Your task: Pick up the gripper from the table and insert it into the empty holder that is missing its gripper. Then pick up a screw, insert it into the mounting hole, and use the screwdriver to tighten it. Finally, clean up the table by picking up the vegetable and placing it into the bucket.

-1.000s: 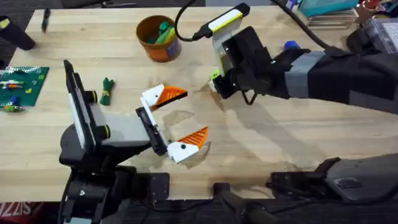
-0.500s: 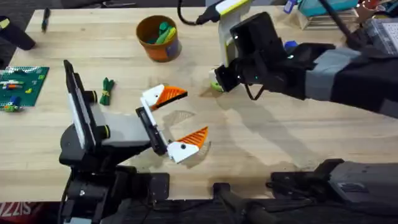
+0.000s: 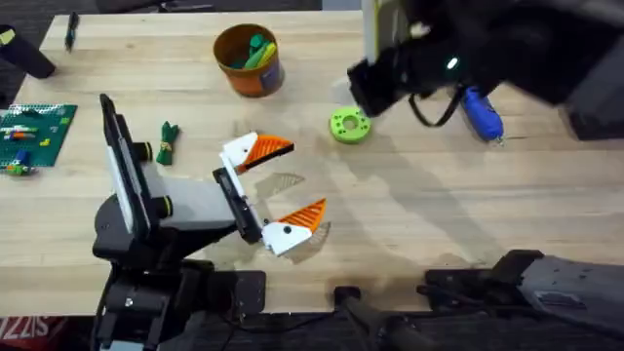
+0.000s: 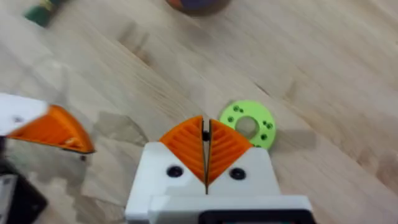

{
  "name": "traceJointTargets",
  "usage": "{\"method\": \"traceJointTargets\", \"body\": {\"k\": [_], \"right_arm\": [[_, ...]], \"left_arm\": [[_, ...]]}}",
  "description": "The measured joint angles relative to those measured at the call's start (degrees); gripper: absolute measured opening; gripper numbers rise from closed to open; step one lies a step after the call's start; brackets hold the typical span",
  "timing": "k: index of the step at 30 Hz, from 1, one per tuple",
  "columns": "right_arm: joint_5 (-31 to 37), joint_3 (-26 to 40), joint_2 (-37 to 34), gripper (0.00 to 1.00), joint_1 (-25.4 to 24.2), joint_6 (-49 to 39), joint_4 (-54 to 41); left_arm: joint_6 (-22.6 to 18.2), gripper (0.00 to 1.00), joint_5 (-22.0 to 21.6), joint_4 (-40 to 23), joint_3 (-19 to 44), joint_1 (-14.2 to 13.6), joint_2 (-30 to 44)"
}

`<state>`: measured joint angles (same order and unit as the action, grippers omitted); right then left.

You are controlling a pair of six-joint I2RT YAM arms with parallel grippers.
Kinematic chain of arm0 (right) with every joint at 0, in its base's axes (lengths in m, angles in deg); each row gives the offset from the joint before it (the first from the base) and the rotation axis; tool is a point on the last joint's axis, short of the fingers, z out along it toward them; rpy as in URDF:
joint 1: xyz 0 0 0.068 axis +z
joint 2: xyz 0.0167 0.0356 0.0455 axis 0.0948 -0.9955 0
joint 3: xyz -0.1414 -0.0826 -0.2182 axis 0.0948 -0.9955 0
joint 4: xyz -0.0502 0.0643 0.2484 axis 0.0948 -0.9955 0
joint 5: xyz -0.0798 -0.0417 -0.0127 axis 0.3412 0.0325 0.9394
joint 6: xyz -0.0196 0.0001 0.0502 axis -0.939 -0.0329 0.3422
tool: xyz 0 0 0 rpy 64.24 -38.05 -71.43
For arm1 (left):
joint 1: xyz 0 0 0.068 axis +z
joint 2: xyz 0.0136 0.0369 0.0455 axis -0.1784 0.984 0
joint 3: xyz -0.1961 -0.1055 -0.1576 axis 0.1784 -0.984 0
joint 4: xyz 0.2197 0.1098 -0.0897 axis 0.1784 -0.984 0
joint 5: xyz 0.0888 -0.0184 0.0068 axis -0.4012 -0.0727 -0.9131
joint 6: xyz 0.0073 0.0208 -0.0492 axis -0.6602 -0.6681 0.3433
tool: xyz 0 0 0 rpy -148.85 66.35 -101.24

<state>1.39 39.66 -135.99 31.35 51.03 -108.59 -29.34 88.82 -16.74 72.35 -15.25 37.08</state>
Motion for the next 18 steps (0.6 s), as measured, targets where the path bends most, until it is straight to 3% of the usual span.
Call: {"method": "traceJointTargets", "body": {"k": [6,18], "right_arm": [[-2.5,5.9,1.9,0.008,1.8,-1.3,-1.5],[-3.6,6.6,7.3,0.008,11.9,-1.8,-1.0]], "left_arm": [[0.0,0.985,0.0,0.0,0.0,0.0,0.0],[0.0,0.986,0.0,0.0,0.0,0.0,0.0]]}}
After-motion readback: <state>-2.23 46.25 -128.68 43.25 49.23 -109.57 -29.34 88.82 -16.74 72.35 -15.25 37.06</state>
